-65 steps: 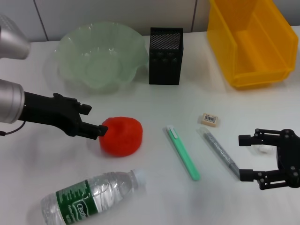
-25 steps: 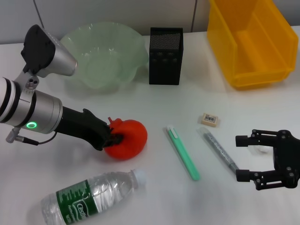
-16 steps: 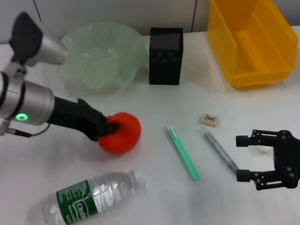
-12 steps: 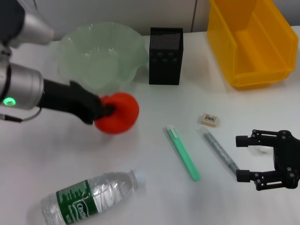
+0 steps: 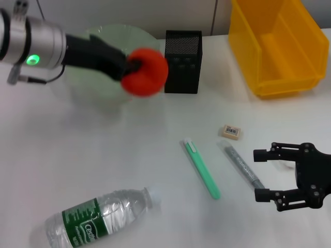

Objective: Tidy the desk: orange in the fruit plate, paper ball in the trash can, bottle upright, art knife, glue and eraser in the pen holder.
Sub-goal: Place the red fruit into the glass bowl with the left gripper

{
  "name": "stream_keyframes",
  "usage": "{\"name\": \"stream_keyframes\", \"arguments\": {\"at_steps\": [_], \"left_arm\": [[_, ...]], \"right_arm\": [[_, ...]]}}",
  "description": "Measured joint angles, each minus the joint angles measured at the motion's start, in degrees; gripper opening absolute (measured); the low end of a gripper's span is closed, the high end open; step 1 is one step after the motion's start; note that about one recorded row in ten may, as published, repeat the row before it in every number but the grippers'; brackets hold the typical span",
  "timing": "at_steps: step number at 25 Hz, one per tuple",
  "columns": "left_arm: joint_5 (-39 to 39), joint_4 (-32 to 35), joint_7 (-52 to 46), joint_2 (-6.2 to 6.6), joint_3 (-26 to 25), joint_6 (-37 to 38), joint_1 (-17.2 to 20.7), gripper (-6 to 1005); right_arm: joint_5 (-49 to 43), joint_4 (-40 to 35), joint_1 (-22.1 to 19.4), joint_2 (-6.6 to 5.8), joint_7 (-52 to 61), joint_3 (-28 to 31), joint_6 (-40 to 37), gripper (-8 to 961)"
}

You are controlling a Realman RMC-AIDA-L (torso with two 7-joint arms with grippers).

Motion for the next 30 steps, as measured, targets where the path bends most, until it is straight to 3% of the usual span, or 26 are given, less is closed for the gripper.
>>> {"name": "stream_keyframes", "arguments": {"at_steps": [1,9,19,30], "left_arm": [[0.0,-1.8,-0.5,0.00,-1.0,-2.8,-1.9,57],[1.5,-6.3,-2.8,0.05,-3.6,-14.0,-5.5,56],[7.7,-8.9,-7.1,0.00,-4.7,-20.0,-6.3,57],[8.7,-9.0,-10.1,0.04,-4.5,-22.8,-6.0,146]], "right_arm": [[0.0,0.0,0.2,0.06,-0.2,0.0,0.0,847],[0.0,0.8,2.2,0.12,-0.4,-0.1,-0.1,846],[-0.2,1.4,2.8,0.13,-0.4,-0.1,-0.1,846],[-0.1,1.6,2.7,0.13,-0.4,-0.2,-0.1,846]]}}
